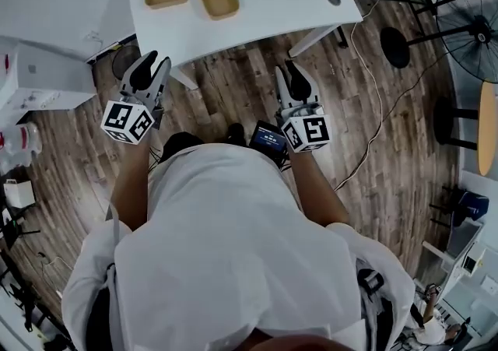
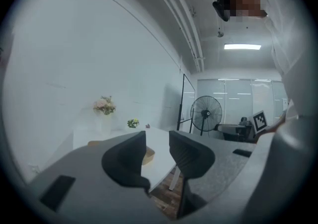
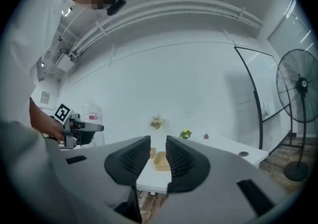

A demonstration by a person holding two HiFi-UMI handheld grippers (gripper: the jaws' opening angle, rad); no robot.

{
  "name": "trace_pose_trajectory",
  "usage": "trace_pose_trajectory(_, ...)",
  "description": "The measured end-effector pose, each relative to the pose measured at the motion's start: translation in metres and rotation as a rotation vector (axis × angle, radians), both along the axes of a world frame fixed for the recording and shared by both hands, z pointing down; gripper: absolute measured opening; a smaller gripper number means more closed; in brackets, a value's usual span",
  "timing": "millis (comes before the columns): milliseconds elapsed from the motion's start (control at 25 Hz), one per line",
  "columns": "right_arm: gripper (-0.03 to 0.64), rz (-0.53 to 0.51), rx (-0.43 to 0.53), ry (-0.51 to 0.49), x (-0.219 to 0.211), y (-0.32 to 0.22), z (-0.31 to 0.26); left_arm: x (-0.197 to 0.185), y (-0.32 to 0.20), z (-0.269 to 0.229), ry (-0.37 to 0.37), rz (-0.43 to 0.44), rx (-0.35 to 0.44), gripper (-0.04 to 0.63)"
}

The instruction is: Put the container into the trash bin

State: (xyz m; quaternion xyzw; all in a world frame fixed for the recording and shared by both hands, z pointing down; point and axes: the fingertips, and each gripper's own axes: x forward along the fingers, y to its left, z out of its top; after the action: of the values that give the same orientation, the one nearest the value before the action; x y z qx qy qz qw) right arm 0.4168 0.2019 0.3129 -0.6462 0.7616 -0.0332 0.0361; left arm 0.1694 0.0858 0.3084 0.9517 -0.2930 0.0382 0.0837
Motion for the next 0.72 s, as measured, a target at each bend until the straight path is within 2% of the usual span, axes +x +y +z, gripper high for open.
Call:
trace_pose_trajectory(360, 0.112, -0.122, -0.011, -0.002, 0.012, -0.075, 0.009, -0.021, -0.058, 0.006, -0.004, -0.151, -0.043, 0.143)
trace_pose_trajectory(720, 0.109, -0.175, -0.068, 0.030, 0.005, -0.165, 0.022, -0.063, -0.162, 0.044, -0.025, -0.261, -0.217, 0.144)
